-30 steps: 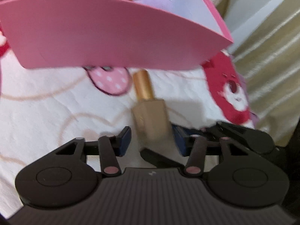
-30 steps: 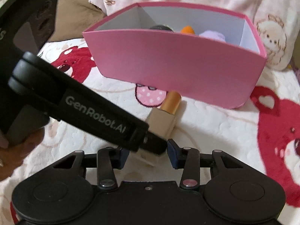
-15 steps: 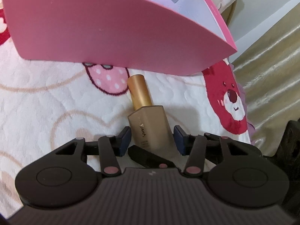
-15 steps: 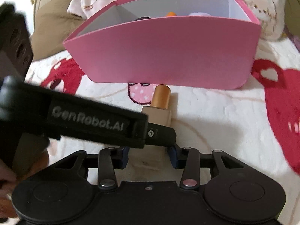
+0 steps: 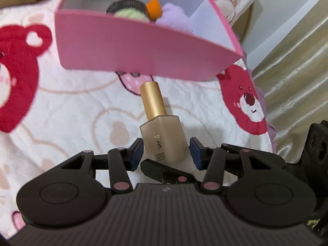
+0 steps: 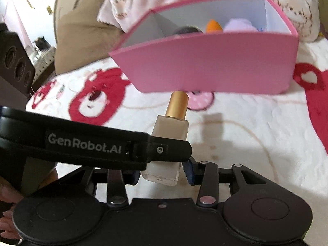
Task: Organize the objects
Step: 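Carry the foundation bottle with the left tool into the pink box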
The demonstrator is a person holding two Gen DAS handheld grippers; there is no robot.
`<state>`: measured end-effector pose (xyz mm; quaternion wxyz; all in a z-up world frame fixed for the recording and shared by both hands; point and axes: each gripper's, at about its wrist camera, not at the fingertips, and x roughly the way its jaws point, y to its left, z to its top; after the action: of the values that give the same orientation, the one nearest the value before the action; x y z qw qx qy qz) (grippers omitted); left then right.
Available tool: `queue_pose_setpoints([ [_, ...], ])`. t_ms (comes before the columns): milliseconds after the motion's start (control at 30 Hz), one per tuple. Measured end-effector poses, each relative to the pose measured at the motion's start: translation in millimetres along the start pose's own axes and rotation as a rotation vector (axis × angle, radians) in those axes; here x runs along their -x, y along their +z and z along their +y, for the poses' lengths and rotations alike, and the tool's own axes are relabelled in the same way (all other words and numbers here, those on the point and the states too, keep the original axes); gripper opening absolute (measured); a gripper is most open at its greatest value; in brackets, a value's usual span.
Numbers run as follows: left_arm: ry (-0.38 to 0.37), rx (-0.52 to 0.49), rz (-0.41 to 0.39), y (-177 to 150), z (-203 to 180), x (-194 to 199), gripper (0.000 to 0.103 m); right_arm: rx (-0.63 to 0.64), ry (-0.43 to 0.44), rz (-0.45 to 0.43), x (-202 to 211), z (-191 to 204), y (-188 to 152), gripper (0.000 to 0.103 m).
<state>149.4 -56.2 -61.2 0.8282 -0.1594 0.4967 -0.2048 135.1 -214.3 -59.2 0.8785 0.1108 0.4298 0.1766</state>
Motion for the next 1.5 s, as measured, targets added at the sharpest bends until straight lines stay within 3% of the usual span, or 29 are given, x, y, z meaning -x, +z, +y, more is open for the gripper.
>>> queue_pose_setpoints([
  [333,0.027,-0.092,-0.044,28.1,-29.1,62.4,0.048,0.056,0.013,-0.119,44.3,35.7,23.4,0.047],
  [633,0.010,-0.163,-0.069,77.8,-44.3,112.1,0.047,0.069,0.059,-0.191,79.0,47.6,75.7,0.044],
  [733,0.033,-0.172,-0.083,93.3,-46.9,114.9,0.045,0.120,0.027,-0.202,76.5,55.3,96.2,0.043],
  [867,0.092,-0.190,-0.087,118.1,-45.0,105.8,0.044,0.091,0.038,-0.201,58.3,50.8,119.5,0.041],
  [1200,0.186,-0.033,0.005,190.3,6.3,48.2,0.045,-0.054,0.100,-0.089,-20.8,18.5,178.7,0.040],
  [1300,0.208,0.013,0.030,198.6,22.1,25.8,0.045,-0.095,0.107,-0.035,-50.0,8.7,185.2,0.040],
  [1500,0.264,-0.016,0.029,206.2,35.7,-5.2,0.045,-0.163,0.114,0.013,-93.2,-6.9,190.8,0.040],
])
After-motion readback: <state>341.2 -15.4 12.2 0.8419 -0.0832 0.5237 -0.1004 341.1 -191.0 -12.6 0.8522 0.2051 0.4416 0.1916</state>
